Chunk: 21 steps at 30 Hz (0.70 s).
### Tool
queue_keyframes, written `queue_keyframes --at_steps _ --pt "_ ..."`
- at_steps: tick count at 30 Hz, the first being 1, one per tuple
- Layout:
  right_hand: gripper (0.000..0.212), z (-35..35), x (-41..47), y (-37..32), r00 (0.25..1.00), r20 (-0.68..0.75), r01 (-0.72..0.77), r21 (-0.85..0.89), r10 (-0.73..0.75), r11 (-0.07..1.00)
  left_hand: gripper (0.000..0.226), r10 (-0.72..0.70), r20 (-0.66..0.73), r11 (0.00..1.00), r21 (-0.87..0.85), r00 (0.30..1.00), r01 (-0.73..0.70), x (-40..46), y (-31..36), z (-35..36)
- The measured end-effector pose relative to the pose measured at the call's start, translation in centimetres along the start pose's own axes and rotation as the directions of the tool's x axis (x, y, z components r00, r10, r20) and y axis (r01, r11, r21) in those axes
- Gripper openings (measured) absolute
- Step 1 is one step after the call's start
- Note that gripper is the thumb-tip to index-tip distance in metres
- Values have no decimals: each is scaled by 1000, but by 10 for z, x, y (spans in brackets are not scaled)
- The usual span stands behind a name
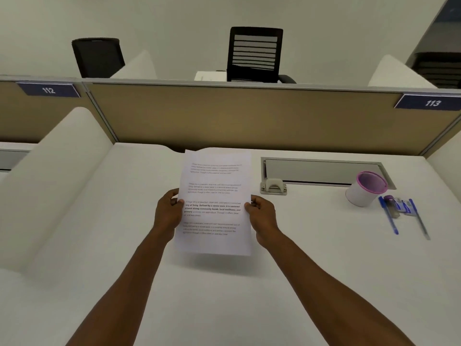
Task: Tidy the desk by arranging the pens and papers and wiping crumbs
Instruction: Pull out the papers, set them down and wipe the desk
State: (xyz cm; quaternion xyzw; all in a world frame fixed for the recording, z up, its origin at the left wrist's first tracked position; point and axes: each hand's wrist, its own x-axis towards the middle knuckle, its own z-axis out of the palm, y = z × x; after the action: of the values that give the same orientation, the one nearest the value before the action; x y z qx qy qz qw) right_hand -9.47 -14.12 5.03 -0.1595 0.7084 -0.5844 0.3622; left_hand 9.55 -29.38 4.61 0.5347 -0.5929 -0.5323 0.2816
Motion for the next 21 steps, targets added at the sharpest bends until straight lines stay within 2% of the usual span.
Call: queue_keyframes --at_steps 6,13,21 --pt "18 45 25 -2 997 -21 -71 -105 69 992 33 -40 -38 997 71 998 42 33 -5 -21" --pt "17 56 62 0 991 -114 -101 -245 75 964 35 -28 -20 978 204 999 32 72 -6 -3" --pt "18 54 100 8 992 -111 -103 -509 53 855 39 -40 -67 958 280 997 57 102 -14 25"
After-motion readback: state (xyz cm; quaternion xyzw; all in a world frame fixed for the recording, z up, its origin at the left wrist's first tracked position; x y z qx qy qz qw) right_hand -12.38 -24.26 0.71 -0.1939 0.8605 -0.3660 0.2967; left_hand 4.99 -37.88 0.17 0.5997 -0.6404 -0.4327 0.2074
